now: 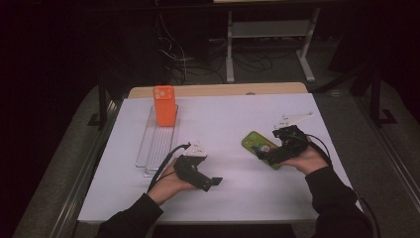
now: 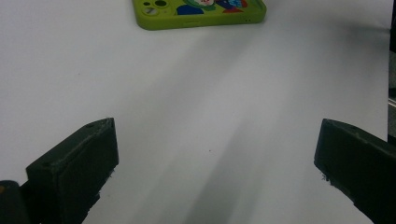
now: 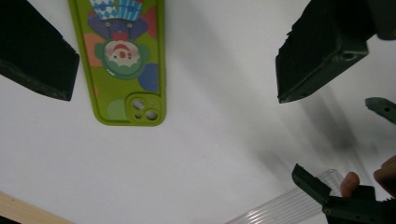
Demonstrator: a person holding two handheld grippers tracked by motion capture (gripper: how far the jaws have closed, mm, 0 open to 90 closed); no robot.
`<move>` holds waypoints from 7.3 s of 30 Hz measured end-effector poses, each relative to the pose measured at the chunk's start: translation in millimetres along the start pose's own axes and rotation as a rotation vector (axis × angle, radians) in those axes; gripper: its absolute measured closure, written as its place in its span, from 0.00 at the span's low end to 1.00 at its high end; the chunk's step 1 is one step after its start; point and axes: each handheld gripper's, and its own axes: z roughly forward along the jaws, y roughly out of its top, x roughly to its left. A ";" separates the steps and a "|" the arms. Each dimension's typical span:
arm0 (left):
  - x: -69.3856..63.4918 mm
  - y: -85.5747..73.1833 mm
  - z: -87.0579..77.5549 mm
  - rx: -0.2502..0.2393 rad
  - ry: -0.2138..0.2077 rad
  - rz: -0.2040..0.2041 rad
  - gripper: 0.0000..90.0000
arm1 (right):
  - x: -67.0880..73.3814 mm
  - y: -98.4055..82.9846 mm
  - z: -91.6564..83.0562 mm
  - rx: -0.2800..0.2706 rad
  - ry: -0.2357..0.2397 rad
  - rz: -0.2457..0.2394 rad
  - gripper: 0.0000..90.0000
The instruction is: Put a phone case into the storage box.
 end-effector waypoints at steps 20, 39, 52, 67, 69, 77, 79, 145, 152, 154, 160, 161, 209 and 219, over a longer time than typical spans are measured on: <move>0.6 0.1 -1.0 0.004 -0.001 0.001 0.00 | -32.1 17.4 10.6 0.042 -0.039 0.023 0.00; 0.6 0.1 -1.6 -0.001 -0.003 -0.001 0.00 | -49.7 5.2 42.5 0.222 -0.062 0.033 0.00; -3.4 0.4 -0.8 0.008 0.004 0.017 0.00 | -48.3 -15.8 64.9 0.332 -0.063 0.031 0.00; -2.2 -1.8 2.1 0.019 0.005 0.018 0.00 | -46.9 -27.6 77.1 0.401 -0.073 -0.012 0.08; -1.8 -2.1 1.9 0.017 0.003 0.016 0.00 | -46.0 -26.7 76.8 0.408 -0.076 -0.013 0.10; 1.5 -1.6 0.9 0.013 0.000 0.000 0.00 | -46.6 -26.0 74.9 0.410 -0.080 -0.005 0.17; 2.0 -0.9 0.6 0.009 -0.002 -0.005 0.00 | -46.5 -26.1 74.7 0.409 -0.080 0.000 0.17; 12.6 66.3 -13.3 0.135 -0.235 0.350 0.00 | 44.3 27.2 65.0 0.383 0.311 -0.499 0.17; 9.2 62.5 -6.7 0.180 -0.260 0.398 0.00 | 60.3 33.8 62.1 0.369 0.342 -0.548 0.17; 7.8 61.2 -4.4 0.191 -0.268 0.396 0.00 | 62.9 34.8 61.3 0.364 0.346 -0.556 0.17; 4.1 56.3 5.6 0.237 -0.286 0.428 0.00 | 66.5 37.1 59.3 0.352 0.354 -0.570 0.17; 3.6 55.7 6.6 0.248 -0.288 0.428 0.00 | 66.7 37.2 58.9 0.351 0.357 -0.570 0.17; 14.7 54.5 -3.5 0.189 -0.228 0.339 0.17 | 36.2 38.5 30.6 0.173 0.305 -0.427 0.01; 19.3 53.2 -10.5 0.163 -0.075 0.181 0.17 | 15.6 22.2 19.6 0.106 0.155 -0.223 0.01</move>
